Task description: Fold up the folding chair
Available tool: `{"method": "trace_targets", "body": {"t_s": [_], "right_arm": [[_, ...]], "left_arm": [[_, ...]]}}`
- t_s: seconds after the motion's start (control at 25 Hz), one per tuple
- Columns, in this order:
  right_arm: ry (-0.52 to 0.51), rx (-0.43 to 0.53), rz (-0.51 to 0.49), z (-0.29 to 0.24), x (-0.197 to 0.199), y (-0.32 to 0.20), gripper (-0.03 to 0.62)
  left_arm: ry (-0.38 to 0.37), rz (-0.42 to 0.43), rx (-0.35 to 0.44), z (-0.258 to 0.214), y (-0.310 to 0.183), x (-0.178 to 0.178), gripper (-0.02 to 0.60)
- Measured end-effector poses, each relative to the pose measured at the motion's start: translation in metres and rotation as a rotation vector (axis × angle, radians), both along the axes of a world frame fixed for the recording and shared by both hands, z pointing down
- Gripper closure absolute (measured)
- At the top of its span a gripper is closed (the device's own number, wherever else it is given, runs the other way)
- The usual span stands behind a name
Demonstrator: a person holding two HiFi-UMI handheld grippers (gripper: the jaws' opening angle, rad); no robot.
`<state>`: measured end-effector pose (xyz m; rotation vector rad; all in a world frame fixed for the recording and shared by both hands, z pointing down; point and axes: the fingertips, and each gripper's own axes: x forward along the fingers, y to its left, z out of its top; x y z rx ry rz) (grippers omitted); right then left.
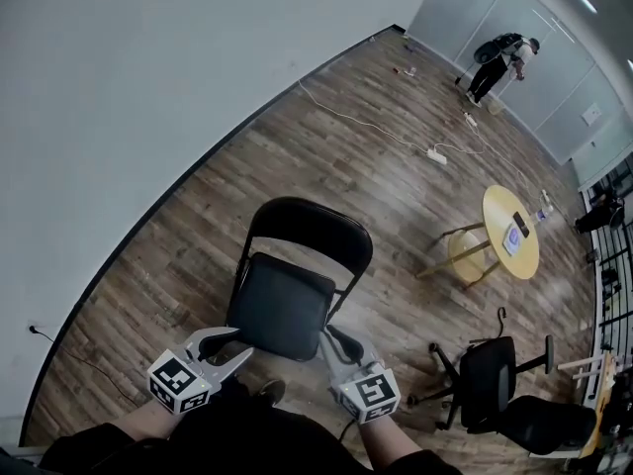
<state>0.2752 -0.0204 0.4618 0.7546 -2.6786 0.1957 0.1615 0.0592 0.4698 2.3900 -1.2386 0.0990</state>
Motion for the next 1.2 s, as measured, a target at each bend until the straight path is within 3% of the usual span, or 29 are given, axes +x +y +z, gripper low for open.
{"method": "trace_targets", "body": {"t_s": [0.44, 0.64, 0.92, 1.2], "right_arm": [[0.035, 0.039, -0.021, -0.005, -0.024, -0.027, 0.54], [0.041, 0.048, -0.079, -0.002, -0.025, -0.053, 0.523], [0.034, 0.042, -0.226, 0.012, -0.016, -0.09, 0.485], [0.071, 0.017, -0.363, 0.024, 0.008, -0.116, 0.464]], "left_arm": [[0.019, -0.004, 0.01, 0.002, -0.02, -0.023, 0.422], [0.026, -0.04, -0.04, 0.014, -0.027, -0.019, 0.383], [0.063, -0.242, -0.115, 0.044, -0.041, -0.015, 0.339], [0.095, -0.408, -0.15, 0.066, -0.045, 0.025, 0.33]]}}
